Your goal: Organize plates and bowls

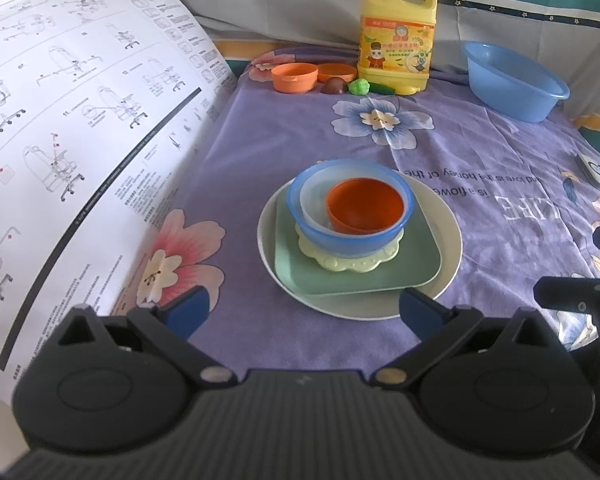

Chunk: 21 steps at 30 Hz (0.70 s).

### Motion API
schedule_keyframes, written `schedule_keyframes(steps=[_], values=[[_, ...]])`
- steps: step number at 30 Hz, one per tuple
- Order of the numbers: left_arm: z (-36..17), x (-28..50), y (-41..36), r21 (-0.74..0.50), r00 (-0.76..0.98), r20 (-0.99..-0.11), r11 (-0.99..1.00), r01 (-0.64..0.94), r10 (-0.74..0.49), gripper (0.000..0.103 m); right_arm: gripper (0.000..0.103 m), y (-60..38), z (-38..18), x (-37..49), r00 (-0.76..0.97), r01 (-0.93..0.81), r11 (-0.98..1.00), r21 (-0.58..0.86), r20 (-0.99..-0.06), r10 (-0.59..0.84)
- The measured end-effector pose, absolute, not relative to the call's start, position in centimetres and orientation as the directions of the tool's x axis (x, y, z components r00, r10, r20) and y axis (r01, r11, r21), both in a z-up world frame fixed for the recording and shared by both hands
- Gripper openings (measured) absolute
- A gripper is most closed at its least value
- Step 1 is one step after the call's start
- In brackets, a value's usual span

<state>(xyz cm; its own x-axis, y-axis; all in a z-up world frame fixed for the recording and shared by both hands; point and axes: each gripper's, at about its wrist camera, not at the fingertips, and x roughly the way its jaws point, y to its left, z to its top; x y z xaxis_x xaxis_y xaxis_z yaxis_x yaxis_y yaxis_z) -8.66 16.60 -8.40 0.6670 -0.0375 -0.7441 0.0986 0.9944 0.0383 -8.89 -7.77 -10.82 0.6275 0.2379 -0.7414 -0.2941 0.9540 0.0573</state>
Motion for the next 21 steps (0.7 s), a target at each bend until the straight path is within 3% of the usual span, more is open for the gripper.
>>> schedule_keyframes(steps=[21], values=[[-8.39, -8.86, 16.56, 0.058, 0.669, -0.743, 0.992, 0.115, -0.034, 0.103, 0.103, -8.1, -10.95, -9.07, 0.631, -0.304, 0.952, 0.036, -0.741, 0.229]])
